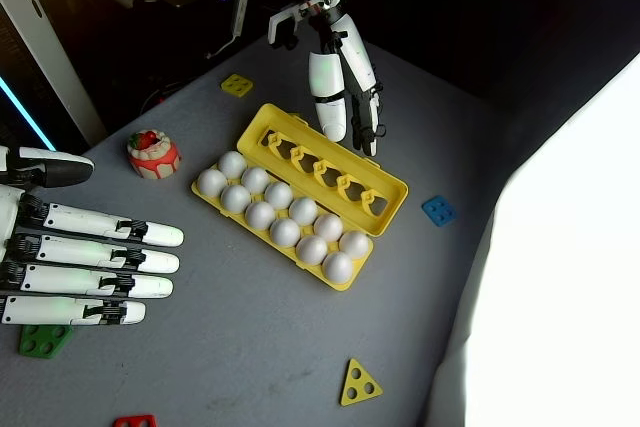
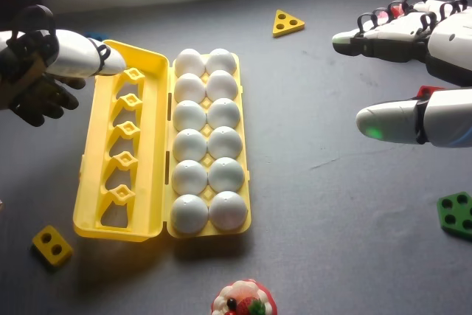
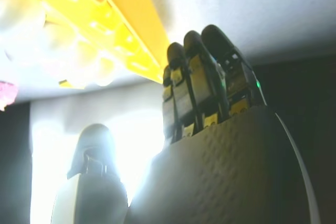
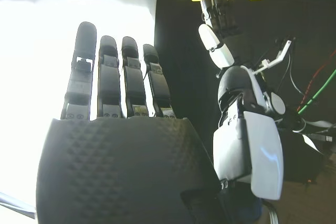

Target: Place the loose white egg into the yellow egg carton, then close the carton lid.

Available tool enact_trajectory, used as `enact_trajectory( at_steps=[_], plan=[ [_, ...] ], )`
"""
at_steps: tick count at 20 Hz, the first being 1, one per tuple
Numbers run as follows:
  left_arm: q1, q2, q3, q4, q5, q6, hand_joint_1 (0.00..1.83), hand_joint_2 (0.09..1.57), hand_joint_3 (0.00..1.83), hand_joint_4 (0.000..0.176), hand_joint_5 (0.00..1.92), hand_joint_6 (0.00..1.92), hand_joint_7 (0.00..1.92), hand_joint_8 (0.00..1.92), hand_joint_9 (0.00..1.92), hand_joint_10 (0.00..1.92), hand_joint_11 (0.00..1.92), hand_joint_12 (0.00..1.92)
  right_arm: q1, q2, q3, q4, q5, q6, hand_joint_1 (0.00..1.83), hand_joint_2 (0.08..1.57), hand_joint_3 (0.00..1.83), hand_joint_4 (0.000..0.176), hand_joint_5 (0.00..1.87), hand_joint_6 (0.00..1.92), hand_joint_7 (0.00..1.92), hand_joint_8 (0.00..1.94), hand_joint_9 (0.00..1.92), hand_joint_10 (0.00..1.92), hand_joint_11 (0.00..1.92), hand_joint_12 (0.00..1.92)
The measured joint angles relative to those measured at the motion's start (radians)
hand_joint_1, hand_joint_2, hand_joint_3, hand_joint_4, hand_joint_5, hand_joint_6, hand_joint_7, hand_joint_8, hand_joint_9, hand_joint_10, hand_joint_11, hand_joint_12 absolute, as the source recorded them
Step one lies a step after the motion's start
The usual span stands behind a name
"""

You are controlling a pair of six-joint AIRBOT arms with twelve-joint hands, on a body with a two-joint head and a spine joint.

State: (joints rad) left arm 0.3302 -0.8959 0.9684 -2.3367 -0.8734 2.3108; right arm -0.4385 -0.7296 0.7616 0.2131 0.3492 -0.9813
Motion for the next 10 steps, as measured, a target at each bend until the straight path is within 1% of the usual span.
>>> enact_trajectory(
  at_steps=[1, 3, 4, 5, 7, 8, 9, 10],
  plan=[
    [0.0, 0.0, 0.005, -0.011, -0.002, 0.0, 0.13, 1.24, 0.0, 0.002, 0.31, 0.0, 0.45, 0.0, 0.41, 0.0, 0.0, 1.28, 0.0, -0.001, 0.0, 0.0, 0.003, 0.0, 0.11, 1.2, 0.0, 0.0, 0.18, 0.0, 0.2, 0.0, 0.16, 0.01, 0.0, 0.79],
    [0.012, 0.0, 0.011, -0.016, -0.007, 0.0, 0.15, 1.24, 0.0, 0.001, 0.31, 0.0, 0.45, 0.0, 0.42, 0.01, 0.0, 1.29, 0.0, -0.002, -0.002, 0.0, 0.006, 0.0, 0.09, 1.21, 0.0, 0.0, 0.16, 0.0, 0.2, 0.0, 0.16, 0.01, 0.0, 0.79],
    [0.015, 0.0, 0.014, -0.026, -0.008, -0.001, 0.15, 1.24, 0.0, 0.003, 0.31, 0.0, 0.46, 0.01, 0.43, 0.01, 0.0, 1.29, 0.0, -0.002, -0.002, 0.0, 0.006, 0.0, 0.09, 1.21, 0.0, 0.0, 0.17, 0.0, 0.2, 0.0, 0.16, 0.01, 0.0, 0.79],
    [0.024, 0.0, 0.014, -0.03, -0.01, -0.002, 0.12, 1.24, 0.0, 0.003, 0.3, 0.0, 0.46, 0.01, 0.43, 0.01, 0.0, 1.29, 0.0, -0.002, -0.002, 0.0, 0.006, 0.0, 0.08, 1.21, 0.0, 0.0, 0.17, 0.0, 0.18, 0.0, 0.14, 0.01, 0.0, 0.74],
    [0.034, 0.0, 0.016, -0.059, -0.013, -0.02, 0.14, 1.23, 0.0, 0.0, 0.32, 0.01, 0.47, 0.01, 0.44, 0.01, 0.0, 1.29, 0.0, -0.002, -0.002, 0.0, 0.01, 0.0, 0.11, 1.2, 0.0, 0.0, 0.2, 0.01, 0.2, 0.01, 0.17, 0.01, 0.0, 0.8],
    [0.036, 0.0, 0.016, -0.066, -0.017, -0.037, 0.17, 1.23, 0.0, 0.0, 0.32, 0.01, 0.46, 0.01, 0.43, 0.01, 0.0, 1.28, 0.0, -0.002, -0.002, 0.0, 0.014, 0.0, 0.09, 1.21, 0.0, 0.0, 0.18, 0.01, 0.19, 0.0, 0.15, 0.01, 0.0, 0.75],
    [0.037, 0.0, 0.014, -0.067, -0.024, -0.052, 0.17, 1.23, 0.0, 0.0, 0.32, 0.01, 0.46, 0.01, 0.43, 0.01, 0.0, 1.28, 0.0, -0.002, -0.002, 0.0, 0.018, 0.0, 0.09, 1.21, 0.0, 0.0, 0.18, 0.01, 0.19, 0.0, 0.15, 0.01, 0.0, 0.75],
    [0.037, 0.0, 0.014, -0.077, -0.028, -0.062, 0.16, 1.24, 0.0, 0.002, 0.31, 0.0, 0.46, 0.0, 0.43, 0.01, 0.0, 1.28, 0.0, -0.002, -0.002, 0.0, 0.02, 0.0, 0.08, 1.21, 0.0, 0.0, 0.17, 0.0, 0.18, 0.0, 0.15, 0.0, 0.0, 0.7]
  ],
)
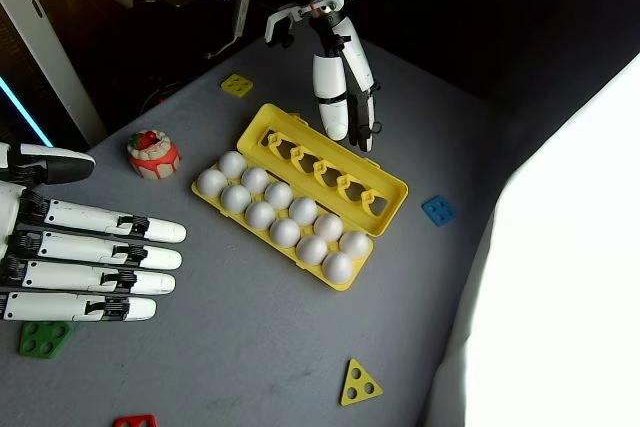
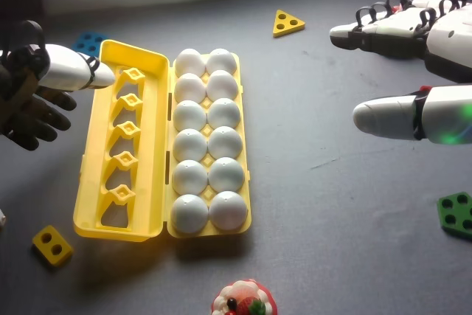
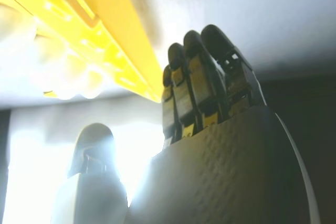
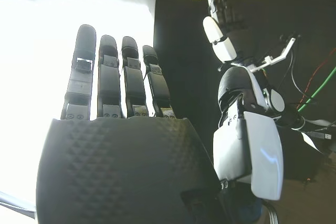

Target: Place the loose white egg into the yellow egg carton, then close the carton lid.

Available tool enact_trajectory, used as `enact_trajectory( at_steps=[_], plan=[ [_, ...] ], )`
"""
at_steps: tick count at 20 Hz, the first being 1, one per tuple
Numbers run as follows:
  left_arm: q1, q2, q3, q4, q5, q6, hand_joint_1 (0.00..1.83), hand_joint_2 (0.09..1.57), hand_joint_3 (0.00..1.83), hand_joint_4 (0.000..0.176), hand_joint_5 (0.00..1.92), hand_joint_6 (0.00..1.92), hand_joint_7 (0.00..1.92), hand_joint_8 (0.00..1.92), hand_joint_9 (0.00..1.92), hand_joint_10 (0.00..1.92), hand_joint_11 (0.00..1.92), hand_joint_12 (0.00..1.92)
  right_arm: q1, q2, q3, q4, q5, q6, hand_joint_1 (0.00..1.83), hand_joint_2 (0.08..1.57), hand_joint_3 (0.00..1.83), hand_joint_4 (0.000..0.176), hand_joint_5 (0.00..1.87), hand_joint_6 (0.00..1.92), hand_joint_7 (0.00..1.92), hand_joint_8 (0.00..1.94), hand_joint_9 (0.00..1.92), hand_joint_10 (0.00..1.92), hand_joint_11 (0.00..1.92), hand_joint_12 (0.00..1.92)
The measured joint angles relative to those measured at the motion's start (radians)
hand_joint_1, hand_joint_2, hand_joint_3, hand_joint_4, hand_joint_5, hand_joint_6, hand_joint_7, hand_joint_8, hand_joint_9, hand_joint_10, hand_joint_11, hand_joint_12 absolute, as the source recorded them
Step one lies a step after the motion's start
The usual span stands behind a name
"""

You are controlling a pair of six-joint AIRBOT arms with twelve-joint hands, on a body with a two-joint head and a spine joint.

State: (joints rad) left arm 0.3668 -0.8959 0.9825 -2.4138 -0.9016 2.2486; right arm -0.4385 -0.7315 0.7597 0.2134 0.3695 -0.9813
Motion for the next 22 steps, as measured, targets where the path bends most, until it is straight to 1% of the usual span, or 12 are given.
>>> enact_trajectory(
  at_steps=[2, 3, 5, 7, 8, 12, 13, 16, 18, 20, 21, 22],
  plan=[
    [0.01, -0.006, 0.0, -0.01, -0.007, -0.034, 0.16, 1.24, 0.0, 0.003, 0.3, 0.0, 0.45, 0.0, 0.42, 0.0, 0.0, 1.26, 0.0, 0.0, 0.0, 0.0, 0.0, 0.0, 0.09, 1.21, 0.0, 0.0, 0.17, 0.0, 0.18, 0.0, 0.15, 0.0, 0.0, 0.73],
    [0.017, -0.013, 0.0, -0.026, -0.01, -0.054, 0.17, 1.23, 0.0, 0.007, 0.33, 0.01, 0.47, 0.01, 0.43, 0.01, 0.0, 1.24, 0.0, 0.0, 0.0, 0.0, 0.0, 0.0, 0.15, 1.2, 0.0, 0.0, 0.18, 0.0, 0.19, 0.0, 0.17, 0.01, 0.0, 0.85],
    [0.023, -0.021, -0.001, -0.04, -0.008, -0.072, 0.17, 1.23, 0.0, 0.007, 0.33, 0.01, 0.47, 0.01, 0.43, 0.01, 0.0, 1.24, 0.0, 0.0, -0.001, 0.0, 0.0, 0.0, 0.16, 1.2, 0.0, 0.0, 0.18, 0.0, 0.19, 0.0, 0.17, 0.02, 0.0, 0.86],
    [0.025, -0.023, -0.004, -0.04, -0.007, -0.09, 0.19, 1.23, 0.0, 0.001, 0.33, 0.01, 0.46, 0.0, 0.44, 0.01, 0.0, 1.28, 0.0, 0.0, -0.002, 0.0, 0.001, 0.001, 0.14, 1.19, 0.0, 0.0, 0.17, 0.0, 0.19, 0.0, 0.17, 0.01, 0.0, 0.9],
    [0.027, -0.023, -0.005, -0.04, -0.006, -0.106, 0.19, 1.23, 0.0, 0.0, 0.33, 0.01, 0.46, 0.0, 0.44, 0.01, 0.0, 1.29, 0.0, 0.0, -0.002, 0.0, 0.001, 0.001, 0.13, 1.19, 0.0, 0.0, 0.17, 0.0, 0.18, 0.0, 0.17, 0.01, 0.0, 0.91],
    [0.048, -0.029, -0.018, -0.059, -0.01, -0.146, 0.13, 1.24, 0.0, 0.001, 0.33, 0.01, 0.47, 0.01, 0.44, 0.01, 0.0, 1.29, 0.0, 0.0, -0.002, 0.0, 0.004, 0.001, 0.13, 1.2, 0.0, 0.0, 0.16, 0.01, 0.18, 0.0, 0.15, 0.0, 0.0, 0.78],
    [0.048, -0.029, -0.02, -0.058, -0.012, -0.15, 0.08, 1.25, 0.0, 0.008, 0.29, 0.0, 0.44, 0.0, 0.41, 0.0, 0.0, 1.24, 0.0, 0.0, -0.002, 0.0, 0.005, 0.001, 0.13, 1.2, 0.0, 0.0, 0.18, 0.01, 0.21, 0.01, 0.17, 0.01, 0.0, 0.81],
    [0.048, -0.032, -0.02, -0.06, -0.011, -0.152, 0.1, 1.24, 0.0, 0.0, 0.3, 0.01, 0.44, 0.0, 0.42, 0.01, 0.0, 1.26, 0.0, 0.0, -0.002, 0.0, 0.006, 0.001, 0.12, 1.2, 0.0, 0.0, 0.17, 0.01, 0.21, 0.0, 0.17, 0.01, 0.0, 0.83],
    [0.048, -0.035, -0.02, -0.062, -0.011, -0.161, 0.15, 1.23, 0.0, 0.0, 0.33, 0.02, 0.46, 0.01, 0.43, 0.01, 0.0, 1.29, 0.0, 0.0, -0.002, 0.0, 0.007, 0.001, 0.15, 1.19, 0.0, 0.0, 0.18, 0.01, 0.21, 0.0, 0.19, 0.02, 0.0, 0.93],
    [0.042, -0.035, -0.02, -0.063, -0.012, -0.164, 0.13, 1.23, 0.0, 0.003, 0.32, 0.01, 0.46, 0.01, 0.43, 0.01, 0.0, 1.3, 0.0, 0.0, -0.002, 0.0, 0.007, 0.001, 0.14, 1.2, 0.0, 0.0, 0.18, 0.01, 0.22, 0.0, 0.18, 0.01, 0.0, 0.9],
    [0.032, -0.036, -0.02, -0.065, -0.017, -0.164, 0.12, 1.24, 0.0, 0.006, 0.31, 0.0, 0.45, 0.0, 0.42, 0.01, 0.0, 1.25, 0.0, 0.0, -0.002, 0.0, 0.007, 0.001, 0.13, 1.2, 0.0, 0.0, 0.18, 0.01, 0.22, 0.0, 0.19, 0.02, 0.0, 0.92],
    [0.014, -0.037, -0.02, -0.064, -0.017, -0.164, 0.16, 1.24, 0.0, 0.002, 0.32, 0.01, 0.45, 0.01, 0.42, 0.01, 0.0, 1.24, 0.0, 0.0, -0.002, 0.0, 0.007, 0.001, 0.12, 1.2, 0.0, 0.0, 0.18, 0.0, 0.22, 0.0, 0.19, 0.02, 0.0, 0.92]
  ],
)
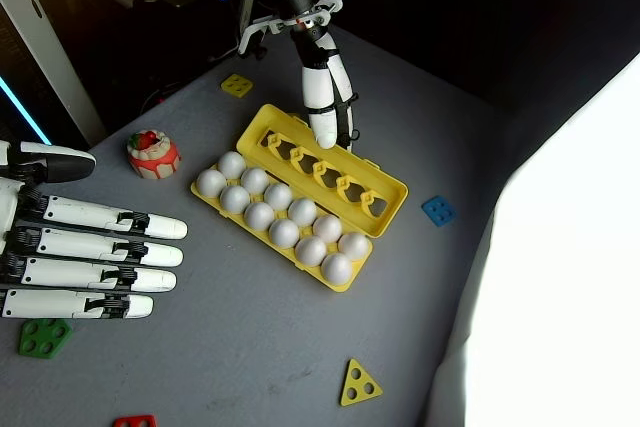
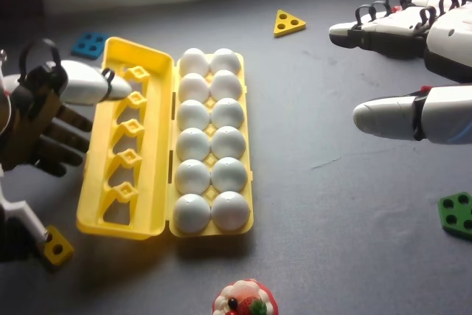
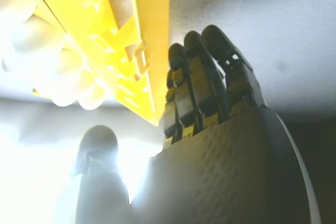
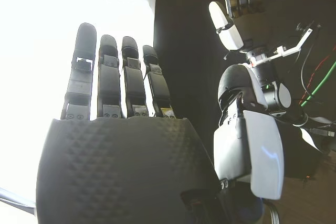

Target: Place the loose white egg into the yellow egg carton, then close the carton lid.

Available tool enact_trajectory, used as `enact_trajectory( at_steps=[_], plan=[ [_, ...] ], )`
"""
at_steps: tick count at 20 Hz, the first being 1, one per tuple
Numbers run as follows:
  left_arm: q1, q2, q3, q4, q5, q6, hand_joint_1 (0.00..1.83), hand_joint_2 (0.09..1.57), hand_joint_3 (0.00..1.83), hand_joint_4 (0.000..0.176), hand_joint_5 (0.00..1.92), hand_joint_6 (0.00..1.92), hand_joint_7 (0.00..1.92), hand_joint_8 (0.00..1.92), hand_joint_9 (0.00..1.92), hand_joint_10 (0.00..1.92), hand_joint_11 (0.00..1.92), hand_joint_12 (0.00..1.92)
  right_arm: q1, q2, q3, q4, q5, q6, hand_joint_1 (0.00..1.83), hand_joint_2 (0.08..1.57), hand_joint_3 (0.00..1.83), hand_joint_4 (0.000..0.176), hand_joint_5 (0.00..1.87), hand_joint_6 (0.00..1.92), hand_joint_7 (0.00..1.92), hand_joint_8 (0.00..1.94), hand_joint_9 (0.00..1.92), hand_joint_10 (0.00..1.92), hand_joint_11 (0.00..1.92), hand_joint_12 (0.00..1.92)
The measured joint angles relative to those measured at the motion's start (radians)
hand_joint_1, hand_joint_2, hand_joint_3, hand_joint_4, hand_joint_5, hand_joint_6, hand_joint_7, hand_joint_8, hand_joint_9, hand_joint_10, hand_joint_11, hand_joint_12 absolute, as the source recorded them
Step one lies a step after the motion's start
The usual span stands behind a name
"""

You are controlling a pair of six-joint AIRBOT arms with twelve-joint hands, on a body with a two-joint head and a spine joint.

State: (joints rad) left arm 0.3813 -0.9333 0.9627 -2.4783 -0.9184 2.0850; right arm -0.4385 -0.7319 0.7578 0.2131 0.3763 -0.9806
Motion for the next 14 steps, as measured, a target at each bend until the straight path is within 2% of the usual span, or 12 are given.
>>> enact_trajectory(
  at_steps=[4, 6, 8, 10, 12, 14],
  plan=[
    [-0.077, -0.011, -0.003, 0.006, 0.001, 0.037, 0.14, 1.24, 0.0, 0.0, 0.3, 0.0, 0.45, 0.0, 0.42, 0.01, 0.0, 1.25, 0.0, 0.0, 0.0, 0.0, 0.0, 0.0, 0.14, 1.2, 0.0, 0.0, 0.18, 0.0, 0.22, 0.0, 0.18, 0.02, 0.0, 0.87],
    [-0.122, -0.012, -0.012, 0.006, 0.003, 0.071, 0.15, 1.24, 0.0, 0.008, 0.31, 0.0, 0.47, 0.01, 0.43, 0.01, 0.0, 1.25, 0.0, 0.0, 0.0, 0.0, 0.0, 0.0, 0.15, 1.2, 0.0, 0.0, 0.18, 0.0, 0.21, 0.0, 0.18, 0.02, 0.0, 0.85],
    [-0.157, -0.012, -0.021, 0.007, 0.0, 0.096, 0.12, 1.24, 0.0, 0.007, 0.31, 0.0, 0.47, 0.01, 0.44, 0.01, 0.0, 1.27, 0.0, 0.0, 0.0, 0.0, 0.0, 0.0, 0.14, 1.2, 0.0, 0.0, 0.17, 0.0, 0.21, 0.0, 0.18, 0.02, 0.0, 0.85],
    [-0.195, -0.012, -0.042, 0.011, -0.006, 0.13, 0.12, 1.25, 0.0, 0.002, 0.29, 0.0, 0.45, 0.0, 0.42, 0.0, 0.0, 1.27, 0.0, 0.0, 0.0, 0.0, 0.0, 0.0, 0.13, 1.2, 0.0, 0.0, 0.2, 0.01, 0.23, 0.01, 0.2, 0.02, 0.0, 0.91],
    [-0.22, -0.012, -0.066, 0.012, -0.005, 0.154, 0.11, 1.25, 0.0, 0.006, 0.28, 0.0, 0.44, 0.0, 0.41, 0.0, 0.0, 1.25, 0.0, 0.0, 0.0, 0.0, 0.0, 0.0, 0.13, 1.2, 0.0, 0.0, 0.17, 0.0, 0.22, 0.0, 0.19, 0.02, 0.0, 0.88],
    [-0.238, -0.012, -0.104, 0.014, -0.005, 0.167, 0.13, 1.25, 0.0, 0.002, 0.3, 0.01, 0.44, 0.0, 0.41, 0.0, 0.0, 1.28, 0.0, 0.0, 0.0, 0.0, 0.0, 0.0, 0.13, 1.2, 0.0, 0.0, 0.18, 0.01, 0.22, 0.0, 0.18, 0.02, 0.0, 0.88]
  ],
)
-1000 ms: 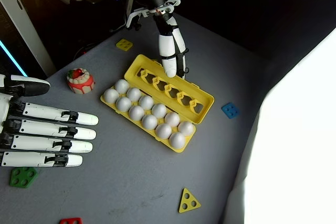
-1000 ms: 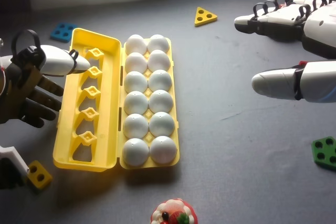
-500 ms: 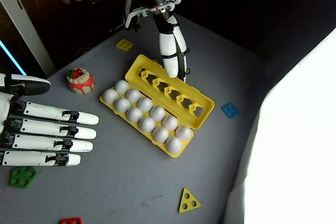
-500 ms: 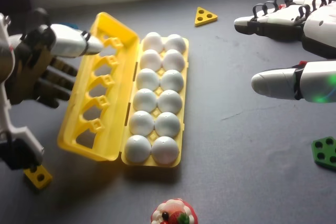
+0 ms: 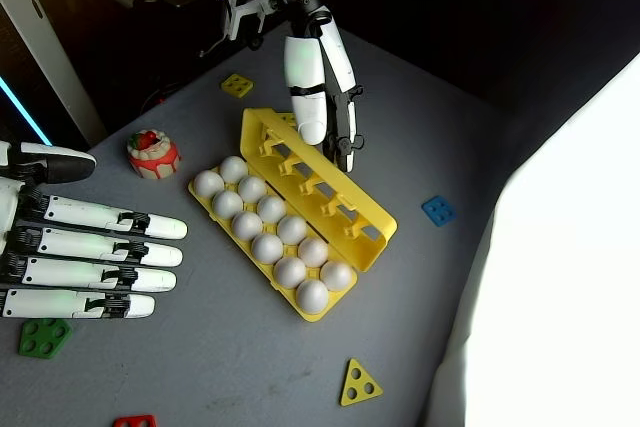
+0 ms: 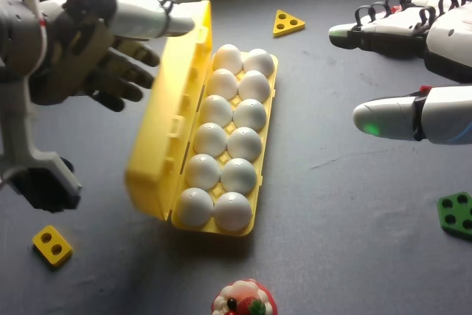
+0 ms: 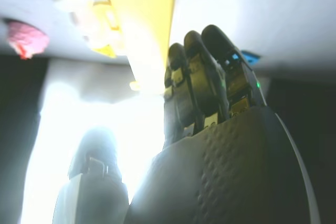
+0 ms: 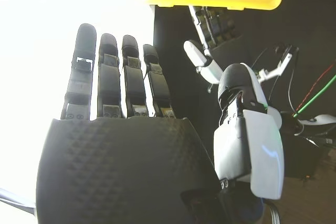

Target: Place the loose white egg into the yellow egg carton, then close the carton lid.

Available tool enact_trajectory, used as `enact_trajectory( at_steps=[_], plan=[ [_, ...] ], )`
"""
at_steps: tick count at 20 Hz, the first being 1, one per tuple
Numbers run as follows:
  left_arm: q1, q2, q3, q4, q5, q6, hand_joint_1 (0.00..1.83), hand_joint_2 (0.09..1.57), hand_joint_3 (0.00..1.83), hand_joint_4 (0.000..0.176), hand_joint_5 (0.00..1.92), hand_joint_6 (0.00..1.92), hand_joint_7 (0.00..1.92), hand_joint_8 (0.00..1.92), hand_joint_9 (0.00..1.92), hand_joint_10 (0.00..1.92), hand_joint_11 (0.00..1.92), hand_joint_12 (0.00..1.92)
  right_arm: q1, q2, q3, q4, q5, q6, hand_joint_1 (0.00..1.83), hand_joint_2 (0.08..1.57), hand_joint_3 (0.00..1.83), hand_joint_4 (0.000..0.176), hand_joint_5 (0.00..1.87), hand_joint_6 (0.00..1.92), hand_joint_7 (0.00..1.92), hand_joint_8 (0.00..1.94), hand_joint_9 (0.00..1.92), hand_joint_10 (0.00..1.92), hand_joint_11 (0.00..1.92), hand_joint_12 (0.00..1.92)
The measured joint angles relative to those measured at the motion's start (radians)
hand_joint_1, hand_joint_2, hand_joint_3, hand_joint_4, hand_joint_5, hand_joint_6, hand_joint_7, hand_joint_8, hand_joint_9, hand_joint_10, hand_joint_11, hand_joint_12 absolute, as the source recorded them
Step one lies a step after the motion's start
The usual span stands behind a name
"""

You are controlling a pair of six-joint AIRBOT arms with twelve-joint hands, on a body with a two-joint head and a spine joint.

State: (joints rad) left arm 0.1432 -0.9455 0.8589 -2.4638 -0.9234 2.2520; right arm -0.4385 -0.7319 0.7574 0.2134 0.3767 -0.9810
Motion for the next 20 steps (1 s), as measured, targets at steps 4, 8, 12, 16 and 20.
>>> enact_trajectory(
  at_steps=[4, 8, 12, 16, 20],
  plan=[
    [-0.005, 0.0, -0.088, -0.002, 0.006, 0.002, 0.14, 1.24, 0.0, 0.004, 0.3, 0.0, 0.46, 0.0, 0.42, 0.0, 0.0, 1.24, 0.0, 0.0, 0.0, 0.0, 0.0, 0.0, 0.12, 1.2, 0.0, 0.0, 0.19, 0.01, 0.22, 0.01, 0.2, 0.02, 0.0, 0.88],
    [0.024, -0.006, -0.149, 0.006, 0.036, 0.009, 0.1, 1.25, 0.0, 0.003, 0.31, 0.01, 0.46, 0.0, 0.42, 0.0, 0.0, 1.25, 0.0, 0.0, 0.0, 0.0, 0.0, 0.0, 0.11, 1.2, 0.0, 0.0, 0.17, 0.01, 0.2, 0.0, 0.17, 0.01, 0.0, 0.8],
    [0.076, -0.019, -0.169, 0.032, 0.071, 0.027, 0.07, 1.25, 0.0, 0.006, 0.3, 0.0, 0.45, 0.0, 0.41, 0.0, 0.0, 1.23, 0.0, 0.0, -0.002, 0.0, 0.0, 0.0, 0.1, 1.2, 0.0, 0.0, 0.19, 0.01, 0.19, 0.0, 0.17, 0.01, 0.0, 0.77],
    [0.111, -0.052, -0.179, 0.049, 0.11, 0.036, 0.12, 1.24, 0.0, 0.007, 0.3, 0.0, 0.45, 0.0, 0.41, 0.0, 0.0, 1.25, 0.0, 0.0, -0.003, 0.0, 0.0, 0.0, 0.09, 1.21, 0.0, 0.0, 0.18, 0.0, 0.19, 0.0, 0.13, 0.01, 0.0, 0.71],
    [0.13, -0.065, -0.179, 0.071, 0.132, 0.037, 0.11, 1.24, 0.0, 0.007, 0.31, 0.01, 0.46, 0.0, 0.43, 0.01, 0.0, 1.26, 0.0, 0.0, -0.003, 0.0, 0.0, 0.0, 0.09, 1.21, 0.0, 0.0, 0.17, 0.0, 0.19, 0.0, 0.14, 0.01, 0.0, 0.73]
  ],
)
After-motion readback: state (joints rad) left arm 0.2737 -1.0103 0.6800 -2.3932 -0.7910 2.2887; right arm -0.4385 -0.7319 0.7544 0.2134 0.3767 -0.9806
